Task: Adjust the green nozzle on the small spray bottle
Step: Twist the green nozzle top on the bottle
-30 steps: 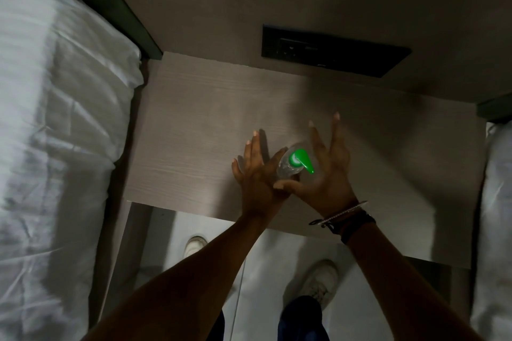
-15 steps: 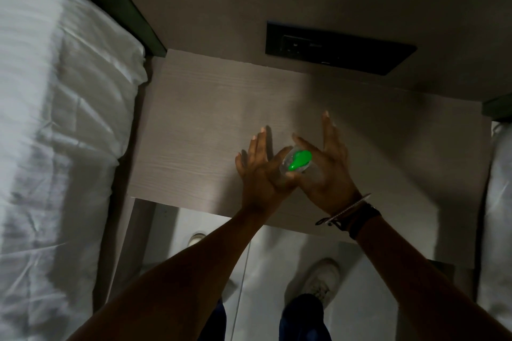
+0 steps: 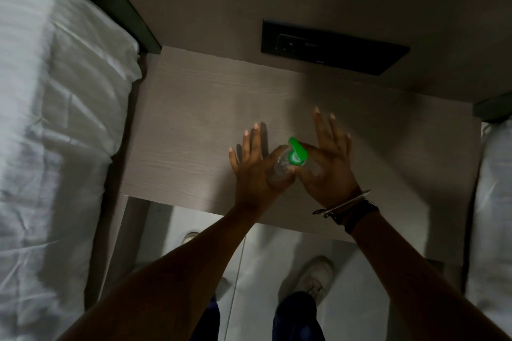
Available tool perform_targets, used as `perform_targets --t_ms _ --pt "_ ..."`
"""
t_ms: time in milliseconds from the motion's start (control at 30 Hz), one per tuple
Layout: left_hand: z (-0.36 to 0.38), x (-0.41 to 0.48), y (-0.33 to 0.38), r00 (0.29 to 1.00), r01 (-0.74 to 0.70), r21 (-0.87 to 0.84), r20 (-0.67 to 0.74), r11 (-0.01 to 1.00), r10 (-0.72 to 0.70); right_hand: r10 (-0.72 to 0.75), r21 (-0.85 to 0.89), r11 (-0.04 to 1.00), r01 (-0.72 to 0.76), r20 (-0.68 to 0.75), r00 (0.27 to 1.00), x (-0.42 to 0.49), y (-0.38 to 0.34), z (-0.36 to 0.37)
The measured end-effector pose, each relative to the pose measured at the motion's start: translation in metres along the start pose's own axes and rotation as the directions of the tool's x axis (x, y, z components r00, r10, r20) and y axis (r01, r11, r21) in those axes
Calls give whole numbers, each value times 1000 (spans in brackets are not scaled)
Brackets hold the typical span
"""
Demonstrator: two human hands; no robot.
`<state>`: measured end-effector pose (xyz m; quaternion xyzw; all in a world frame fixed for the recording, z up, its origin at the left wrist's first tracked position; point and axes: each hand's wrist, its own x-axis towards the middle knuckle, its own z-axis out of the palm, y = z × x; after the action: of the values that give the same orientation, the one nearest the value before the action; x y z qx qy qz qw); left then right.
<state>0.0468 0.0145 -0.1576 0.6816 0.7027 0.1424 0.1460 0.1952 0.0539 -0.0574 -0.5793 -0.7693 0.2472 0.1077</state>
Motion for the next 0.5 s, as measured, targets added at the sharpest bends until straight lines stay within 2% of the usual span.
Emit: perform_targets --t_ms 133,267,400,500 --pt "-5 -1 -1 1000 20 -20 11 1000 -20 -3 -56 998 0 -43 999 8 -1 -3" --pt "-8 0 0 999 33 -62 20 998 -32 3 -13 1000 -3 -12 1000 3 -3 0" --pt "-4 1 -1 999 17 -62 29 998 -15 76 78 995 -67 -128 989 -1 -2 -2" --pt "-3 1 -3 1000 25 -75 2 997 -25 92 -5 996 -93 -111 990 -3 -1 6"
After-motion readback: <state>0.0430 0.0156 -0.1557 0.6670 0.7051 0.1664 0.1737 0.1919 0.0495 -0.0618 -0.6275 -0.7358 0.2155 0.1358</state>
